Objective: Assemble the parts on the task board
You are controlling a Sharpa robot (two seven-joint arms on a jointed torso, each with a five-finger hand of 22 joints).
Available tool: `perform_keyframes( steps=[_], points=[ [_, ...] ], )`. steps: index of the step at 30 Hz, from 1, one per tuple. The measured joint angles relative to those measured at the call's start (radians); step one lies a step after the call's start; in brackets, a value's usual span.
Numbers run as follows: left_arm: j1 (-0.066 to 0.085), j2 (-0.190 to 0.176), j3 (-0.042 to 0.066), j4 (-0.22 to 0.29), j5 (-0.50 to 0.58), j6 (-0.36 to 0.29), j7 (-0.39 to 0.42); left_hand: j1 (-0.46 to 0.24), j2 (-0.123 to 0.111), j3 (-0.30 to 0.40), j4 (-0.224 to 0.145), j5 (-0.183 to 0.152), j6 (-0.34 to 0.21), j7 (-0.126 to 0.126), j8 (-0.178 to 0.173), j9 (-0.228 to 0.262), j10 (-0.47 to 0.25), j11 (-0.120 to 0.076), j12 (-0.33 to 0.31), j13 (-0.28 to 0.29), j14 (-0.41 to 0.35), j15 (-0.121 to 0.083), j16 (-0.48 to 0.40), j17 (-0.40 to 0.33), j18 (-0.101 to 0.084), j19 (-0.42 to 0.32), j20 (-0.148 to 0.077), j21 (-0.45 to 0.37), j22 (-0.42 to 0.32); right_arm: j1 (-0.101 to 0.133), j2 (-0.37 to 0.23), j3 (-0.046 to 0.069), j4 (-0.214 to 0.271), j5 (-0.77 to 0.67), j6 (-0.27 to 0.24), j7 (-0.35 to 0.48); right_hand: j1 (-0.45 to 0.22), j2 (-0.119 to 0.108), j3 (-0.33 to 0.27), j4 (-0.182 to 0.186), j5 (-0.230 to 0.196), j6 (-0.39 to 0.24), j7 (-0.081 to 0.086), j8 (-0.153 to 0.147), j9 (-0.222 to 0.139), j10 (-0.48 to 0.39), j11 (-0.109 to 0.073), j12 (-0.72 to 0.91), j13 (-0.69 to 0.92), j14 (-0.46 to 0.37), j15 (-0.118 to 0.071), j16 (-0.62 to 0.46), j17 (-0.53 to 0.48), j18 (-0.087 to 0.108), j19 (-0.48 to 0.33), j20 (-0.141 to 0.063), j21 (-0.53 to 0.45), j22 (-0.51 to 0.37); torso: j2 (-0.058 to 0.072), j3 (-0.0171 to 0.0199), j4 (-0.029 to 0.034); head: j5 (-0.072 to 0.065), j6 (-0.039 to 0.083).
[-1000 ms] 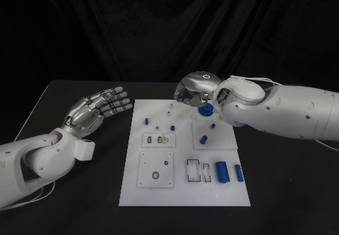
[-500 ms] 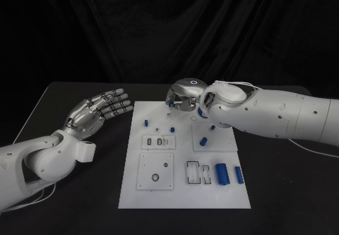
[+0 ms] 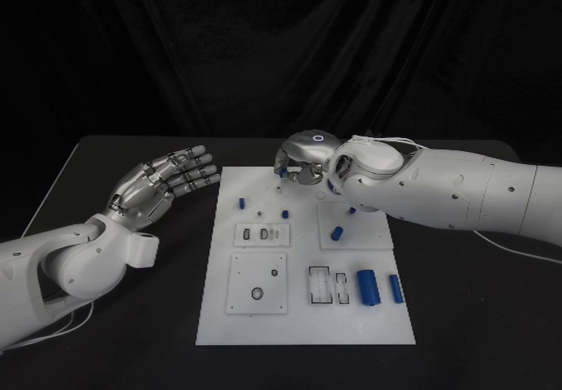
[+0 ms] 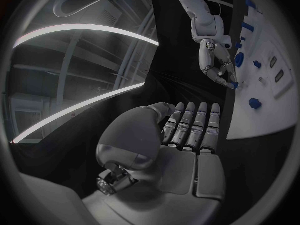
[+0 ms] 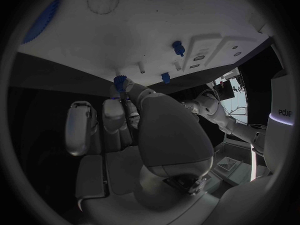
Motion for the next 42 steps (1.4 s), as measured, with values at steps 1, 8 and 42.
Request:
perform_keyframes(
  steps=[1, 8, 42],
  points=[
    [0.0, 0.0, 0.0, 0.0, 0.0, 0.0, 0.0, 0.0, 0.0, 0.0, 0.0, 0.0, 0.0, 0.0, 0.0, 0.0, -0.002, 0.001, 0.0, 0.0, 0.0, 0.0, 0.001, 0.0, 0.0, 0.0, 0.0, 0.0, 0.0, 0.0, 0.0, 0.0, 0.0, -0.002, -0.001, 0.0, 0.0, 0.0, 0.0, 0.0, 0.0, -0.002, 0.002, 0.0, 0.0, 0.0, 0.0, 0.0, 0.0, 0.0, 0.0, 0.0, 0.0, 0.0, 0.0, 0.0, 0.0, 0.0, 0.0, 0.0001, -0.0001, 0.0, 0.0],
    [0.0, 0.001, 0.0, -0.003, 0.0, 0.003, 0.0, 0.0, 0.0, 0.0, 0.0, 0.0, 0.0, 0.0, 0.0, 0.0, -0.002, 0.001, 0.0, 0.0, 0.0, 0.0, 0.001, 0.0, 0.0, 0.0, 0.0, 0.0, 0.0, -0.003, -0.002, 0.0, 0.0, -0.015, -0.009, -0.001, 0.0, 0.0, 0.003, -0.003, 0.001, -0.009, 0.002, -0.007, 0.0, 0.001, -0.001, -0.011, 0.0, -0.009, -0.001, -0.008, -0.015, 0.0, -0.009, 0.003, -0.008, -0.009, -0.002, 0.0001, -0.0019, -0.001, 0.0],
    [0.0, 0.01, 0.0, -0.023, 0.001, 0.009, 0.0, -0.004, -0.004, 0.008, -0.003, 0.0, 0.0, 0.0, 0.0, 0.0, -0.002, 0.001, 0.0, 0.001, -0.004, 0.003, 0.001, -0.001, 0.0, 0.0, 0.0, 0.0, 0.0, -0.022, 0.039, 0.002, -0.063, -0.024, 0.014, -0.001, -0.021, -0.02, -0.007, 0.016, 0.0, -0.064, 0.001, -0.054, -0.004, 0.022, -0.022, -0.071, 0.0, -0.035, 0.014, -0.051, -0.07, 0.0, -0.035, 0.014, -0.038, -0.044, -0.003, -0.0006, -0.0005, -0.009, -0.01]
  ],
)
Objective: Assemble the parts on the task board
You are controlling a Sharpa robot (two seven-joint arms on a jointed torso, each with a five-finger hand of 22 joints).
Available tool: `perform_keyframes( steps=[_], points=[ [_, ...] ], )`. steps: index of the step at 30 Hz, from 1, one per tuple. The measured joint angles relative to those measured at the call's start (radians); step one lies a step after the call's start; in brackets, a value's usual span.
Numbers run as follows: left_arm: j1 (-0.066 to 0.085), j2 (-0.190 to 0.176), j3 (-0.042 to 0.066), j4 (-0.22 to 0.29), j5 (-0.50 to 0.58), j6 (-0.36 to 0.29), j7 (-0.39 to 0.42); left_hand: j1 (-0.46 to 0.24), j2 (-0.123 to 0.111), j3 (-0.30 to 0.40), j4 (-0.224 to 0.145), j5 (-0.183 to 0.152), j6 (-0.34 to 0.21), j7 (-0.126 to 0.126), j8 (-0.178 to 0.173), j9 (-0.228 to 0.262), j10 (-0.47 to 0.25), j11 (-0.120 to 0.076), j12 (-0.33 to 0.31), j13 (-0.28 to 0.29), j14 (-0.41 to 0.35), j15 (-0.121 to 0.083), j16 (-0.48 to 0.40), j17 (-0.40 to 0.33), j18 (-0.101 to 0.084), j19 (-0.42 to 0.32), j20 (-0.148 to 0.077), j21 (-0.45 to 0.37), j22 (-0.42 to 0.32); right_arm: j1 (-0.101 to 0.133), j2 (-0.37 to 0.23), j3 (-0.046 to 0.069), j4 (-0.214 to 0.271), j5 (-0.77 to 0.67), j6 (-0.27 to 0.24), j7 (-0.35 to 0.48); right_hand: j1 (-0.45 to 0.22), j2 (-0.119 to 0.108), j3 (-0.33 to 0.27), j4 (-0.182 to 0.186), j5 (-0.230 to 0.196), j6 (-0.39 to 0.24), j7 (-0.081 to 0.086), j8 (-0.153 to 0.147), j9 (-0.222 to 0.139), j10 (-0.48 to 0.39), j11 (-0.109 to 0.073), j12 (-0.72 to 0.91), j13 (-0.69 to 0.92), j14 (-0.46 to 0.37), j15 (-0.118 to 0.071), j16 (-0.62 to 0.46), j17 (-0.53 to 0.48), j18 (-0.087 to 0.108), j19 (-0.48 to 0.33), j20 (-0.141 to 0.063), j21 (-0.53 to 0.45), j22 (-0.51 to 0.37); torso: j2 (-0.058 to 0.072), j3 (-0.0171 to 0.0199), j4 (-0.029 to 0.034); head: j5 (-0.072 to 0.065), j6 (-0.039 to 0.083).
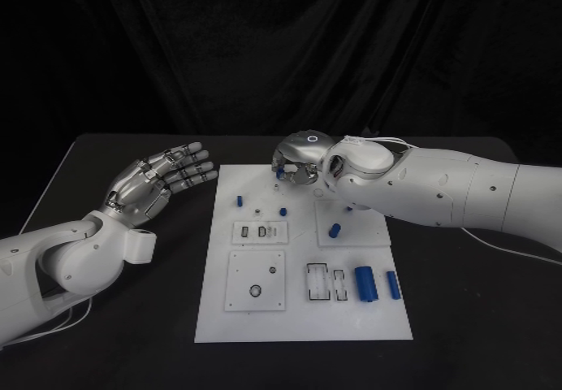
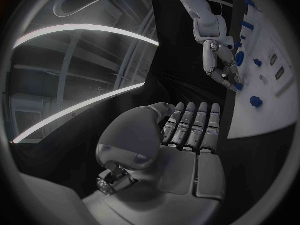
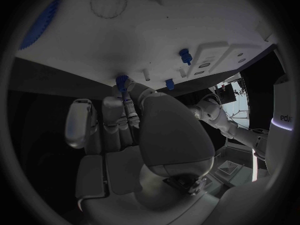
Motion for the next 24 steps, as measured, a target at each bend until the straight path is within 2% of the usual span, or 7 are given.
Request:
perform_keyframes(
  steps=[4, 6, 7, 9, 13, 17, 24],
  points=[
    [0.0, 0.001, 0.0, -0.002, 0.0, 0.0, 0.0, 0.0, 0.0, 0.0, 0.0, 0.0, 0.0, 0.0, 0.0, 0.0, 0.0, 0.0, 0.0, 0.0, 0.0, 0.0, 0.0, 0.0, 0.0, 0.0, 0.0, 0.0, 0.0, -0.001, -0.002, 0.0, 0.0, 0.0, 0.013, -0.004, -0.029, -0.029, -0.016, 0.024, 0.001, -0.06, -0.005, -0.025, -0.013, -0.065, 0.021, -0.037, 0.002, -0.019, 0.019, -0.019, -0.03, 0.0, -0.021, 0.013, -0.021, -0.025, 0.0, 0.0002, 0.0004, 0.0, -0.001],
    [0.0, 0.001, 0.0, -0.003, 0.0, 0.0, 0.0, 0.0, 0.0, 0.0, 0.0, 0.0, 0.0, 0.0, 0.0, 0.0, 0.0, 0.0, 0.0, 0.0, 0.0, 0.0, 0.0, 0.0, 0.0, 0.0, 0.0, 0.0, 0.0, -0.002, -0.003, -0.001, 0.0, 0.0, 0.026, -0.01, -0.049, -0.049, -0.05, 0.037, 0.01, -0.192, -0.023, -0.026, -0.047, -0.176, 0.039, -0.089, -0.001, -0.062, 0.028, -0.059, -0.097, 0.002, -0.067, 0.024, -0.065, -0.086, 0.0, 0.0003, 0.0003, 0.0, -0.001],
    [0.0, 0.001, 0.0, -0.003, 0.0, 0.0, 0.0, 0.0, 0.0, 0.0, 0.0, 0.0, 0.0, 0.0, 0.0, 0.0, 0.0, 0.0, 0.0, 0.001, 0.0, 0.0, 0.0, 0.0, 0.0, 0.0, 0.0, 0.0, 0.0, -0.002, -0.003, -0.001, 0.0, 0.0, 0.031, -0.013, -0.054, -0.054, -0.07, 0.04, 0.009, -0.279, -0.033, -0.029, -0.07, -0.23, 0.049, -0.11, -0.001, -0.083, 0.029, -0.077, -0.126, 0.018, -0.089, 0.028, -0.088, -0.116, 0.0, 0.0003, 0.0003, 0.0, -0.001],
    [0.0, 0.001, 0.0, -0.004, 0.0, 0.0, 0.0, 0.0, 0.0, 0.0, 0.0, 0.0, 0.0, 0.0, 0.0, 0.0, 0.0, 0.0, 0.0, 0.001, 0.0, 0.0, 0.0, 0.0, 0.0, 0.0, 0.0, 0.0, 0.0, -0.003, -0.006, -0.001, -0.001, 0.0, 0.043, -0.019, -0.058, -0.055, -0.106, 0.046, 0.008, -0.433, -0.049, -0.038, -0.112, -0.314, 0.061, -0.13, -0.001, -0.113, 0.029, -0.096, -0.161, 0.024, -0.12, 0.03, -0.121, -0.157, 0.0, 0.0002, 0.0002, 0.0, -0.001],
    [0.0, 0.001, 0.0, -0.004, 0.0, 0.0, 0.0, 0.0, 0.0, 0.0, 0.0, 0.0, 0.0, 0.0, 0.0, 0.0, 0.0, 0.0, 0.0, 0.001, 0.0, 0.0, 0.0, -0.001, 0.0, 0.0, 0.0, 0.0, 0.0, -0.003, -0.01, 0.0, -0.008, 0.0, 0.052, -0.025, -0.065, -0.048, -0.152, 0.062, 0.005, -0.564, -0.069, -0.045, -0.151, -0.435, 0.055, -0.133, -0.003, -0.129, 0.018, -0.099, -0.177, 0.024, -0.13, 0.026, -0.135, -0.17, 0.0, 0.0002, -0.0005, 0.006, 0.001],
    [0.0, -0.003, 0.0, -0.004, 0.0, 0.0, 0.0, 0.0, 0.0, 0.0, 0.0, 0.0, 0.0, 0.0, 0.0, 0.0, 0.0, 0.0, 0.0, 0.001, 0.0, 0.0, 0.0, -0.001, 0.0, 0.0, 0.0, 0.0, 0.0, 0.002, -0.017, 0.0, -0.013, 0.003, 0.046, -0.023, -0.06, -0.045, -0.178, 0.081, 0.005, -0.553, -0.056, -0.045, -0.155, -0.438, 0.049, -0.111, 0.002, -0.127, 0.016, -0.103, -0.174, 0.024, -0.122, 0.018, -0.139, -0.168, 0.0, 0.0002, -0.0009, 0.01, 0.008],
    [0.0, -0.016, 0.0, -0.001, 0.0, 0.0, 0.0, 0.0, 0.0, 0.0, 0.0, 0.0, 0.0, 0.0, 0.0, 0.0, 0.0, 0.0, 0.0, 0.001, 0.0, 0.0, 0.0, -0.001, 0.0, 0.0, 0.0, 0.0, 0.0, 0.045, -0.074, 0.002, 0.031, 0.015, 0.015, -0.021, -0.007, 0.0, -0.185, 0.056, 0.056, -0.412, -0.042, -0.016, -0.14, -0.36, 0.035, -0.012, 0.017, -0.092, -0.001, -0.069, -0.114, 0.024, -0.081, 0.003, -0.113, -0.11, 0.0, 0.0002, -0.0011, 0.006, 0.019]
  ],
)
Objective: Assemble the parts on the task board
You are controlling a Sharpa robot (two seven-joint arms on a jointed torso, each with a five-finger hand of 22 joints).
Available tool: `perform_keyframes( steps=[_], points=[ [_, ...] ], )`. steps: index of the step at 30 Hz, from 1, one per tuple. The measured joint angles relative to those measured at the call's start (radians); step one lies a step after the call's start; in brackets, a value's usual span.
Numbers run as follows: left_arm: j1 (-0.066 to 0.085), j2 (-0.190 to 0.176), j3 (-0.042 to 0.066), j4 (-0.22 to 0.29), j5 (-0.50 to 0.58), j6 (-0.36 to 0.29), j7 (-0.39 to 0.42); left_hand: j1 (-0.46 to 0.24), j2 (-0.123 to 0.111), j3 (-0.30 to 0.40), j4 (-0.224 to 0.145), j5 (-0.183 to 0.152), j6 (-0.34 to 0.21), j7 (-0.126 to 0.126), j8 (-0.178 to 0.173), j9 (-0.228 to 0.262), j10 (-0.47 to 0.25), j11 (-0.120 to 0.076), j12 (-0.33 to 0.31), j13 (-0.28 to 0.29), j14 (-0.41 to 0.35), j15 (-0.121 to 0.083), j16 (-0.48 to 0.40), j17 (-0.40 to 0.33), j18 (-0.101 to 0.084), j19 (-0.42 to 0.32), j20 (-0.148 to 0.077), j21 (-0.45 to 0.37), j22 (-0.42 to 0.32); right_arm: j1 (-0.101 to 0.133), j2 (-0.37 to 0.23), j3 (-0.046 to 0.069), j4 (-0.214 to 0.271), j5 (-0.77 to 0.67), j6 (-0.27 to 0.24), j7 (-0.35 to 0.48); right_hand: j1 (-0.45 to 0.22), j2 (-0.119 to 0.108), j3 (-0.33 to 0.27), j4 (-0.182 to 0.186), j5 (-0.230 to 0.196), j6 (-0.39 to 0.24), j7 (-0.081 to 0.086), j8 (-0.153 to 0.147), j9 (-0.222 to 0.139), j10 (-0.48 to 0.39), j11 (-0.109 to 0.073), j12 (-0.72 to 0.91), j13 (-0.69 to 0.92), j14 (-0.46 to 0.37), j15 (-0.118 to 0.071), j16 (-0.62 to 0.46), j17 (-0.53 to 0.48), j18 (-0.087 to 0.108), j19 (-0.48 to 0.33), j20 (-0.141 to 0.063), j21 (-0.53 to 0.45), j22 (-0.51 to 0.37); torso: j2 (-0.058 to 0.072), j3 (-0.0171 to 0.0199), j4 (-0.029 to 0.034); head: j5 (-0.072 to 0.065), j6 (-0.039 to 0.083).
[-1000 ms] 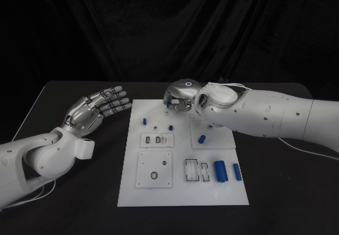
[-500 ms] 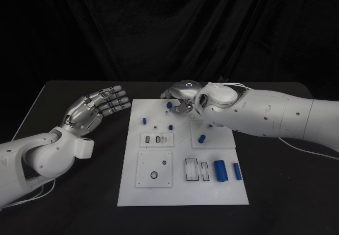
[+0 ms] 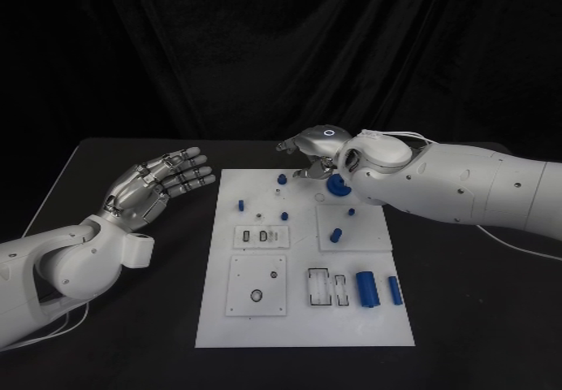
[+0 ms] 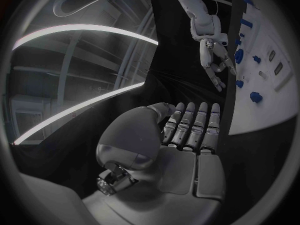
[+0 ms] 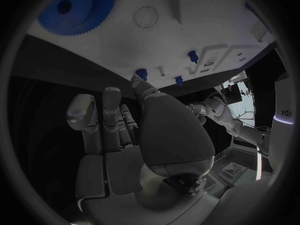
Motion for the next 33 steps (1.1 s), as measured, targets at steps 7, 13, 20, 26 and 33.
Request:
perform_keyframes(
  steps=[7, 13, 20, 26, 33],
  points=[
    [0.0, -0.007, 0.0, 0.002, 0.0, -0.001, 0.0, 0.0, 0.0, 0.003, -0.003, 0.0, 0.0, 0.0, 0.0, 0.0, 0.0, 0.0, 0.0, 0.0, 0.0, 0.0, 0.0, 0.0, 0.0, 0.0, 0.0, 0.0, 0.0, 0.044, -0.121, 0.001, 0.092, 0.057, -0.008, -0.002, 0.055, 0.019, 0.034, -0.04, 0.074, 0.181, 0.026, 0.031, 0.022, 0.077, -0.013, 0.083, 0.008, -0.036, -0.008, -0.043, -0.062, 0.0, -0.024, -0.009, -0.03, -0.029, -0.001, 0.0004, 0.0003, -0.006, 0.007],
    [0.0, -0.01, 0.0, 0.005, 0.0, -0.001, 0.0, 0.0, 0.0, 0.003, -0.003, 0.0, 0.005, 0.005, 0.0, 0.001, 0.0, 0.0, 0.0, 0.0, 0.004, 0.004, 0.004, 0.0, 0.0, 0.0, 0.0, 0.0, -0.001, 0.057, -0.217, -0.003, 0.148, 0.166, 0.011, -0.002, 0.052, 0.016, 0.047, -0.024, 0.072, 0.23, 0.045, 0.035, 0.023, 0.214, -0.034, 0.253, 0.083, -0.075, -0.002, -0.068, -0.102, 0.0, -0.058, 0.0, -0.058, -0.049, -0.003, -0.0003, -0.0035, 0.0, 0.01],
    [0.0, -0.009, 0.0, 0.004, 0.0, -0.001, 0.0, 0.0, 0.0, 0.006, 0.0, 0.0, 0.005, 0.005, 0.0, 0.001, 0.0, 0.0, 0.0, 0.001, 0.004, 0.004, 0.004, 0.0, 0.0, 0.0, 0.0, 0.0, -0.001, 0.058, -0.299, -0.008, 0.21, 0.258, 0.057, -0.018, -0.066, 0.004, -0.011, 0.067, 0.077, 0.3, 0.032, 0.021, 0.028, 0.608, -0.086, 1.284, 1.144, 0.182, -0.028, 0.322, 0.602, -0.033, 0.079, -0.026, 0.094, 0.172, -0.011, -0.0041, -0.0108, 0.009, 0.008],
    [0.0, -0.005, 0.0, 0.001, 0.0, -0.001, 0.0, 0.0, 0.0, 0.007, 0.001, 0.0, 0.005, 0.005, 0.0, 0.001, 0.0, 0.0, 0.0, 0.001, 0.004, 0.004, 0.004, 0.0, 0.0, 0.0, 0.0, 0.0, -0.001, 0.053, -0.326, -0.009, 0.23, 0.285, 0.097, -0.056, -0.153, 0.001, -0.058, 0.124, 0.069, 0.339, 0.032, 0.021, 0.05, 0.758, -0.082, 1.374, 1.226, 0.21, -0.026, 0.414, 0.682, -0.048, 0.158, -0.022, 0.189, 0.204, -0.015, -0.0058, -0.0133, 0.008, 0.001],
    [-0.001, 0.001, 0.0, -0.001, 0.0, 0.0, 0.0, 0.0, 0.0, 0.01, -0.001, 0.0, 0.009, 0.009, 0.0, 0.002, 0.0, 0.0, 0.0, 0.002, 0.004, 0.004, 0.008, 0.0, 0.0, 0.0, 0.0, 0.0, -0.001, 0.033, -0.328, -0.011, 0.226, 0.289, 0.131, -0.096, -0.167, 0.002, -0.075, 0.129, 0.069, 0.332, 0.017, 0.002, 0.053, 0.762, -0.092, 1.374, 1.226, 0.216, -0.032, 0.414, 0.682, -0.087, 0.191, -0.03, 0.281, 0.204, -0.015, -0.0049, -0.0117, 0.007, -0.001]
  ],
)
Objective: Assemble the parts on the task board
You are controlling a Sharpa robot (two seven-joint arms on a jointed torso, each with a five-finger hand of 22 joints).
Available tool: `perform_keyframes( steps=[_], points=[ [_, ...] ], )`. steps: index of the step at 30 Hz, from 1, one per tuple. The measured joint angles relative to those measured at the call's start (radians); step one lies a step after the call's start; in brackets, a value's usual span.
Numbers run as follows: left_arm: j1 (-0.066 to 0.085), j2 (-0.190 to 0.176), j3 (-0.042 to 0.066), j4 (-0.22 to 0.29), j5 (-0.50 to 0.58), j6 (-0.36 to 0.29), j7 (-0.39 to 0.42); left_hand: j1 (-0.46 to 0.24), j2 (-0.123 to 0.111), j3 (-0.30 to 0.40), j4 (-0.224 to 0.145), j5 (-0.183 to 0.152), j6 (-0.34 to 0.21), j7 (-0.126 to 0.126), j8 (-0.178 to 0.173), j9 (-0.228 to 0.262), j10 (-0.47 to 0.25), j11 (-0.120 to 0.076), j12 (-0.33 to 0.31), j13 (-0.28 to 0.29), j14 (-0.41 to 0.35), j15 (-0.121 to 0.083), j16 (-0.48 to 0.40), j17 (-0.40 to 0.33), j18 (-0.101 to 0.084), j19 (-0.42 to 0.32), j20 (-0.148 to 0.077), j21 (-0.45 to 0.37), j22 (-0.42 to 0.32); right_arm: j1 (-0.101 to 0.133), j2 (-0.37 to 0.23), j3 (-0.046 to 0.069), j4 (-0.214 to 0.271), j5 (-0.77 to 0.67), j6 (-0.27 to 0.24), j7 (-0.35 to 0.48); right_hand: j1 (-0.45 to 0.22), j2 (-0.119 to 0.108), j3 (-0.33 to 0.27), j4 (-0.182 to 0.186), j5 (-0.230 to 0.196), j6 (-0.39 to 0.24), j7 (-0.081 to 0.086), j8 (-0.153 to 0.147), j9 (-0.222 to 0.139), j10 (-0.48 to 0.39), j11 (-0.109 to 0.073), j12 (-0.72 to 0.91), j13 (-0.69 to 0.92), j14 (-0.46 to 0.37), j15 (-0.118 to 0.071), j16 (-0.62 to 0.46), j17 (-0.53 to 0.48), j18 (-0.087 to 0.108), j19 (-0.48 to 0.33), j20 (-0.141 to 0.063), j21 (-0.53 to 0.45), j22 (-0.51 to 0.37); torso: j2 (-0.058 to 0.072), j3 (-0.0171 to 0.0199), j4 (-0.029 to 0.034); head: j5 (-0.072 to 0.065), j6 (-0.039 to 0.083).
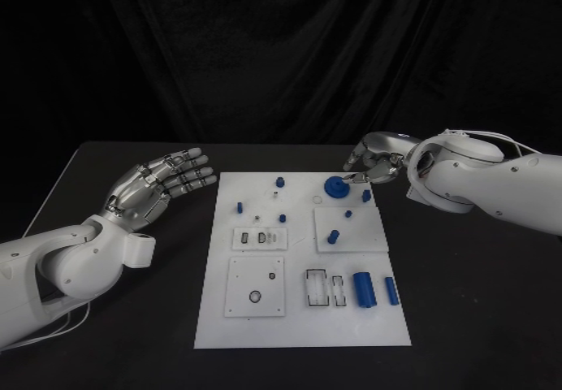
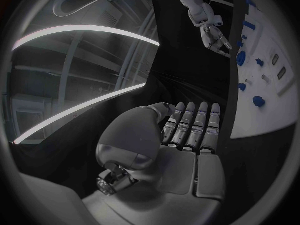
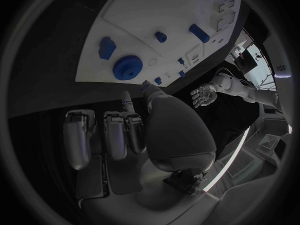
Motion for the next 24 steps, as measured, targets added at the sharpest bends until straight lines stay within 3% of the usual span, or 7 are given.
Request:
perform_keyframes(
  steps=[5, 10, 15, 24],
  points=[
    [0.0, 0.0, 0.0, -0.003, 0.0, 0.0, 0.0, 0.0, 0.0, 0.003, 0.003, 0.0, 0.0, 0.0, 0.0, 0.0, 0.0, 0.0, 0.0, 0.001, 0.0, 0.0, 0.0, 0.0, 0.0, 0.0, 0.0, 0.0, 0.0, -0.006, 0.006, 0.0, -0.008, -0.011, 0.012, -0.016, 0.0, 0.0, -0.004, -0.004, 0.0, -0.046, -0.003, -0.011, -0.014, 0.003, -0.004, 0.0, 0.0, -0.002, -0.005, 0.0, 0.0, 0.0, 0.0, 0.0, 0.009, 0.0, 0.0, 0.0004, -0.0023, 0.006, -0.005],
    [0.0, 0.001, 0.0, -0.003, 0.0, 0.0, 0.0, 0.0, 0.0, 0.003, 0.003, 0.0, 0.0, 0.0, 0.0, 0.0, 0.0, 0.0, 0.0, 0.001, 0.004, 0.004, 0.0, 0.0, 0.0, 0.0, 0.0, 0.0, 0.0, -0.015, 0.017, 0.0, -0.02, -0.032, 0.017, -0.025, 0.021, 0.004, 0.008, -0.043, 0.007, -0.087, -0.006, -0.011, -0.029, -0.001, -0.008, 0.0, 0.0, 0.001, -0.009, 0.0, 0.0, 0.0, 0.0, -0.007, 0.009, 0.0, 0.001, 0.0006, -0.0034, 0.005, -0.009],
    [-0.001, 0.001, 0.0, -0.004, 0.0, 0.0, 0.0, -0.004, -0.004, 0.003, 0.003, 0.0, 0.0, 0.0, 0.0, 0.0, 0.0, 0.0, 0.0, 0.001, 0.004, 0.004, 0.001, 0.0, 0.0, 0.0, 0.0, 0.0, 0.0, -0.025, 0.031, 0.0, -0.033, -0.052, 0.017, -0.027, 0.054, 0.008, 0.021, -0.073, 0.016, -0.092, -0.004, -0.011, -0.032, -0.001, -0.008, 0.0, 0.0, 0.001, -0.009, 0.0, 0.0, 0.001, 0.0, -0.007, 0.002, 0.0, 0.002, 0.0006, -0.0014, 0.003, -0.014],
    [-0.001, 0.001, 0.0, -0.007, 0.0, 0.001, 0.0, -0.004, -0.004, 0.006, 0.0, 0.0, 0.004, 0.004, 0.0, 0.0, 0.0, 0.0, 0.0, 0.002, 0.004, 0.004, 0.004, 0.0, 0.0, 0.0, 0.0, 0.0, 0.0, -0.044, 0.048, 0.001, -0.051, -0.079, 0.011, -0.025, 0.056, 0.005, 0.015, -0.079, -0.001, -0.092, -0.004, -0.011, -0.035, -0.001, -0.008, 0.0, 0.0, 0.001, -0.009, 0.0, 0.0, 0.001, 0.0, -0.007, -0.007, 0.0, 0.002, -0.0005, -0.0011, 0.004, -0.018]
  ],
)
